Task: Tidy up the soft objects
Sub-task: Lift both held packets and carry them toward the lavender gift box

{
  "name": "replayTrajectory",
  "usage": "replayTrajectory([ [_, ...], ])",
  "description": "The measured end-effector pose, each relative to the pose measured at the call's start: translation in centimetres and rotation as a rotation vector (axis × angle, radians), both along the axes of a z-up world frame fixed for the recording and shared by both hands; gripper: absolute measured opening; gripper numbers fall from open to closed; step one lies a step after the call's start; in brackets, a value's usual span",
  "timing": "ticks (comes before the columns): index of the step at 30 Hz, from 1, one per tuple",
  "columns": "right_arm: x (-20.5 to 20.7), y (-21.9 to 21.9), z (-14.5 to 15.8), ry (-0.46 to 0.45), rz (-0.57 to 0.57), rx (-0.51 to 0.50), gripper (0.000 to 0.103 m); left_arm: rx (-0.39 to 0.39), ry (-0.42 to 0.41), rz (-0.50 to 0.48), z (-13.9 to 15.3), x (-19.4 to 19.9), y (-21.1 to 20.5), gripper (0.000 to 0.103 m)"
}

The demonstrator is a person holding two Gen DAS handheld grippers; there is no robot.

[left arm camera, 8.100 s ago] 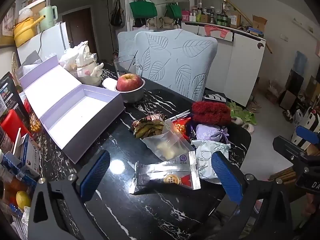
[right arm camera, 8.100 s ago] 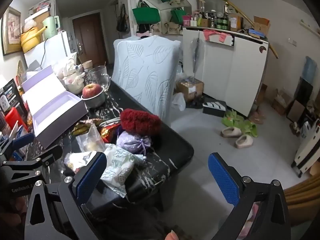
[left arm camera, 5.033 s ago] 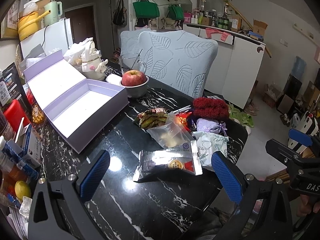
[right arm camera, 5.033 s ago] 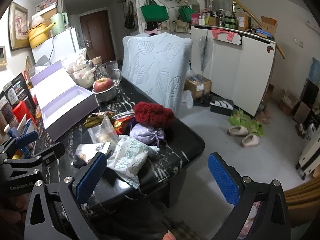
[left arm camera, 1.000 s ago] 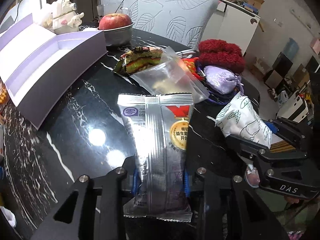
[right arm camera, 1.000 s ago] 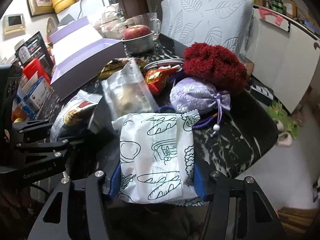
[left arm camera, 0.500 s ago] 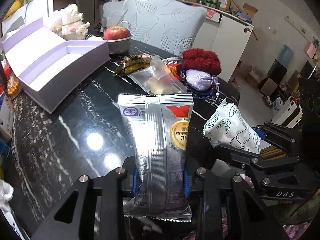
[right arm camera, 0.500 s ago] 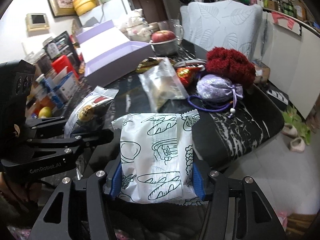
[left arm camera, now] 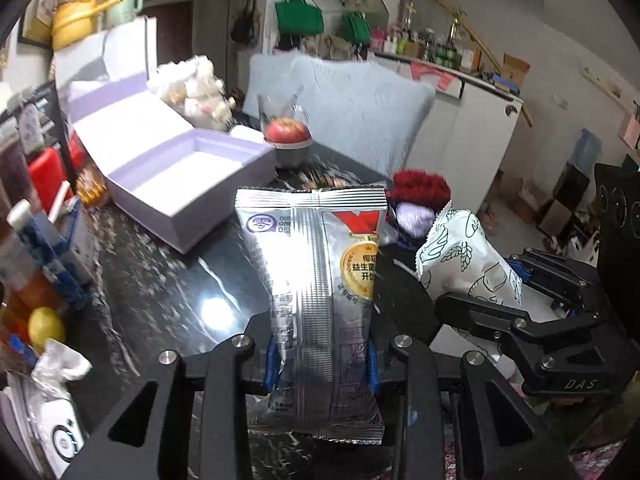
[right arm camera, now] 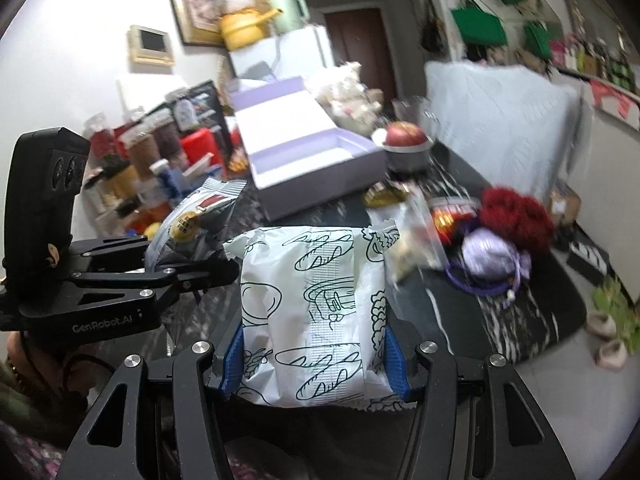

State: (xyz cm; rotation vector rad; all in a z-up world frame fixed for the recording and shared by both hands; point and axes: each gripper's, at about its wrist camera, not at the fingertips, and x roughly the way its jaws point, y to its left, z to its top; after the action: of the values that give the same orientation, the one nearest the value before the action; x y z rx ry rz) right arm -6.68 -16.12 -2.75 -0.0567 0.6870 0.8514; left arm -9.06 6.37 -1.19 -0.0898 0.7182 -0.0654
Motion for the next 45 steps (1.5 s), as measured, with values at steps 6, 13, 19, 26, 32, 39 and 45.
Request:
replayTrajectory([
  [6,-0.5,1.6,3.0,-0.089,0.06,0.033,0.056,0.022,-0.094,0.02,3.3,-0.6,1.2,0.032],
  [13,-0.2,3.5,6.3,-0.181,0.109,0.083,0.056,0.073,-0.205,0.041,7.3,-0.6,2.6,0.032],
  [19,1.1,5.5,9.3,-0.247,0.144,0.11,0.056,0.082,-0.258,0.056,10.2,1.3,4.8,0.032],
  [26,3.6,8.6,12.5,-0.337,0.15,0.109,0.056,0.131,-0.301,0.106,12.4,4.1,7.5,0.032],
  [32,6.7,11.7,14.8,-0.385,0.158,0.105,0.056,0.164,-0.321,0.138,14.4,7.0,9.9,0.032],
  [39,10.3,15.7,17.3,-0.428,0.183,0.098,0.056,0.163,-0.298,0.19,15.6,11.7,13.6,0.032],
  [45,14.4,19.6,18.1,-0.396,0.184,0.08,0.056,0.137,-0.22,0.243,15.2,15.8,16.8,0.032],
])
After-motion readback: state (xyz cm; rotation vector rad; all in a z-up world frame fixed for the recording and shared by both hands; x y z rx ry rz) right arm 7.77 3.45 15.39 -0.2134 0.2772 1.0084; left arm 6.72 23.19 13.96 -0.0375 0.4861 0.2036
